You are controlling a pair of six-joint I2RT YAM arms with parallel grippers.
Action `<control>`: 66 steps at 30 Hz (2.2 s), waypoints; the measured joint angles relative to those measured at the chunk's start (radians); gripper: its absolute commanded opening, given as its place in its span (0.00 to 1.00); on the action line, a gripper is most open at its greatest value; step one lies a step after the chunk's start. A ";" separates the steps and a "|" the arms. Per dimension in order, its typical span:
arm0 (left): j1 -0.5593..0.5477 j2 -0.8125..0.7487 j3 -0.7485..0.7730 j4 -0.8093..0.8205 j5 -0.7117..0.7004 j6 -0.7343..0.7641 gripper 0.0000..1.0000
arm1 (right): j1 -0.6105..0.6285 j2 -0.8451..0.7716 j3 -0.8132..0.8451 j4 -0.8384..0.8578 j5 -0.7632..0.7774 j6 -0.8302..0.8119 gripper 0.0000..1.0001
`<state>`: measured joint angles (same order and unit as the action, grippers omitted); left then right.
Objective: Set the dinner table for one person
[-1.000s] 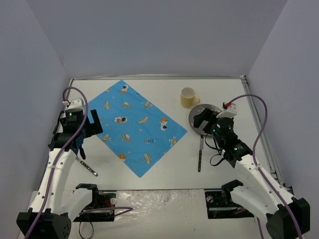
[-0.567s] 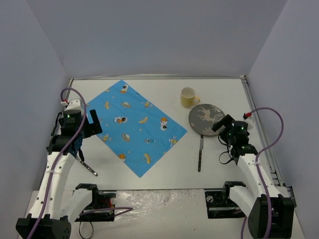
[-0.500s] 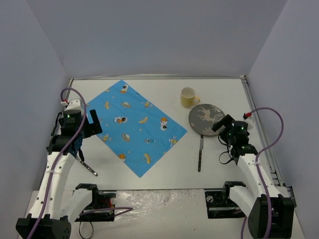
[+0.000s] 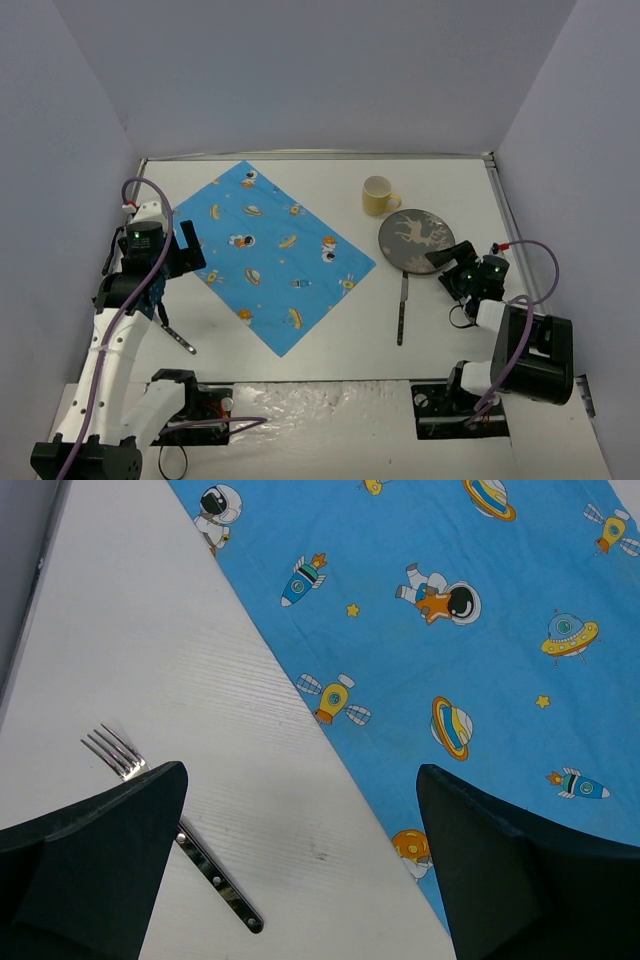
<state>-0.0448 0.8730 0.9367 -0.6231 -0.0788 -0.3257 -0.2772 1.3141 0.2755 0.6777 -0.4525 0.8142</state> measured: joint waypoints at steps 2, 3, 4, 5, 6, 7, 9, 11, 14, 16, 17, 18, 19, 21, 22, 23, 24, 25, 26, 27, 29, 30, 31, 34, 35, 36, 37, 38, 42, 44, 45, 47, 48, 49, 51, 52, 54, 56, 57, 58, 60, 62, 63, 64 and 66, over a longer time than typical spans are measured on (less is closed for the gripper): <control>0.000 0.000 0.000 0.000 0.000 0.000 0.97 | -0.005 0.041 -0.005 0.068 -0.023 0.019 0.84; -0.001 0.000 0.000 0.000 0.000 0.000 0.97 | -0.008 0.064 -0.006 0.105 -0.032 0.029 0.84; -0.001 0.000 0.000 0.000 0.000 0.000 0.97 | -0.010 0.088 -0.006 0.142 -0.041 0.040 0.83; -0.001 0.000 0.000 0.000 0.000 0.000 0.97 | -0.011 0.112 -0.007 0.180 -0.049 0.052 0.83; -0.001 0.000 0.000 0.000 -0.001 0.000 0.97 | -0.013 0.134 -0.008 0.217 -0.056 0.065 0.83; -0.001 0.000 0.000 0.000 -0.001 0.000 0.97 | -0.016 0.155 -0.011 0.253 -0.061 0.077 0.82; -0.001 0.000 0.000 0.000 -0.002 0.000 0.97 | -0.019 0.196 -0.016 0.324 -0.072 0.105 0.81; -0.001 0.000 0.000 0.000 -0.005 0.000 0.97 | -0.024 0.236 -0.021 0.391 -0.081 0.131 0.80; -0.001 0.000 0.000 0.000 -0.007 0.000 0.97 | -0.030 0.298 -0.026 0.491 -0.091 0.167 0.75; -0.001 0.000 0.000 0.000 -0.008 0.000 0.97 | -0.031 0.327 -0.027 0.539 -0.095 0.188 0.72; -0.001 0.000 0.000 0.000 -0.008 0.001 0.97 | -0.032 0.341 -0.029 0.558 -0.094 0.192 0.68; -0.001 0.000 0.000 0.000 -0.008 0.001 0.97 | -0.034 0.359 -0.031 0.583 -0.097 0.201 0.64; -0.001 0.000 0.000 0.000 -0.008 0.001 0.97 | -0.036 0.379 -0.032 0.612 -0.101 0.213 0.62; -0.001 0.000 0.000 0.000 -0.008 0.001 0.97 | -0.039 0.412 -0.034 0.651 -0.101 0.225 0.55; -0.001 0.000 0.000 0.000 -0.008 0.001 0.97 | -0.042 0.428 -0.035 0.668 -0.103 0.230 0.50; -0.001 0.000 0.000 0.000 -0.008 0.001 0.97 | -0.044 0.447 -0.036 0.694 -0.106 0.238 0.44; -0.001 0.000 0.000 0.000 -0.008 0.001 0.97 | -0.046 0.464 -0.037 0.713 -0.108 0.244 0.39; -0.001 0.000 0.000 0.000 -0.008 0.002 0.97 | -0.050 0.473 -0.037 0.718 -0.107 0.248 0.31; -0.001 0.000 0.000 0.000 -0.008 0.002 0.97 | -0.053 0.484 -0.039 0.725 -0.107 0.253 0.22; -0.001 0.000 0.000 0.000 -0.008 0.002 0.97 | -0.057 0.496 -0.040 0.732 -0.106 0.257 0.16; -0.001 0.000 0.000 0.000 -0.008 0.002 0.97 | -0.061 0.505 -0.045 0.718 -0.101 0.260 0.03; -0.001 0.000 0.000 0.000 -0.008 0.002 0.97 | -0.063 0.507 -0.047 0.711 -0.099 0.258 0.00; -0.001 0.001 0.000 0.000 -0.008 0.002 0.97 | -0.065 0.506 -0.048 0.703 -0.098 0.262 0.00; -0.001 0.001 0.000 0.000 -0.008 0.003 0.97 | -0.077 0.486 -0.052 0.670 -0.101 0.276 0.00; -0.001 0.002 0.000 0.000 -0.008 0.003 0.97 | -0.085 0.470 -0.058 0.652 -0.105 0.277 0.00; -0.001 0.002 0.000 0.000 -0.008 0.003 0.97 | -0.094 0.449 -0.066 0.630 -0.109 0.276 0.00; -0.001 0.002 0.000 0.000 -0.008 0.004 0.97 | -0.105 0.423 -0.075 0.602 -0.112 0.276 0.00; -0.001 0.003 0.000 0.000 -0.008 0.004 0.97 | -0.116 0.391 -0.083 0.568 -0.114 0.275 0.00; -0.001 0.004 0.000 0.000 -0.008 0.004 0.97 | -0.147 0.207 -0.096 0.380 -0.103 0.240 0.00; -0.001 0.005 0.000 0.000 -0.009 0.004 0.97 | -0.157 0.107 -0.094 0.258 -0.085 0.218 0.00; -0.001 0.006 0.000 0.000 -0.010 0.004 0.97 | -0.161 0.047 -0.093 0.192 -0.076 0.205 0.00; -0.001 0.008 0.000 0.000 -0.012 0.004 0.97 | -0.167 -0.069 -0.091 0.076 -0.064 0.182 0.00; -0.001 0.008 0.000 0.000 -0.015 0.004 0.97 | -0.169 -0.123 -0.088 0.027 -0.062 0.175 0.00; -0.001 0.009 0.000 0.000 -0.016 0.004 0.97 | -0.170 -0.166 -0.083 -0.013 -0.061 0.171 0.00; -0.001 0.010 0.000 0.000 -0.016 0.004 0.97 | -0.174 -0.232 -0.064 -0.072 -0.064 0.167 0.00; -0.001 0.010 0.000 0.000 -0.018 0.004 0.97 | -0.174 -0.263 -0.052 -0.098 -0.068 0.164 0.00; -0.001 0.010 0.000 0.000 -0.020 0.004 0.97 | -0.174 -0.307 -0.033 -0.132 -0.082 0.161 0.00; -0.001 0.010 0.000 0.000 -0.022 0.004 0.97 | -0.167 -0.338 -0.018 -0.145 -0.097 0.166 0.00; -0.001 0.010 0.000 0.000 -0.023 0.004 0.97 | -0.157 -0.345 -0.011 -0.143 -0.100 0.173 0.00; -0.001 0.010 0.000 0.000 -0.024 0.004 0.97 | -0.144 -0.349 -0.006 -0.135 -0.105 0.182 0.00; -0.001 0.010 0.000 0.000 -0.026 0.004 0.97 | -0.097 -0.348 0.004 -0.118 -0.110 0.204 0.00; -0.001 0.010 0.000 0.000 -0.029 0.004 0.97 | -0.021 -0.347 0.029 -0.121 -0.106 0.210 0.00; -0.001 0.010 0.000 0.000 -0.030 0.004 0.97 | 0.021 -0.342 0.052 -0.130 -0.107 0.209 0.00; -0.001 0.010 0.000 0.000 -0.031 0.004 0.97 | 0.065 -0.337 0.075 -0.140 -0.108 0.208 0.00; -0.001 0.011 0.000 0.000 -0.035 0.004 0.97 | 0.168 -0.306 0.144 -0.153 -0.107 0.208 0.00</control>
<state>-0.0456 0.8838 0.9363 -0.6231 -0.1137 -0.3222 -0.1095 1.0082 0.4198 0.5244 -0.5598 1.0221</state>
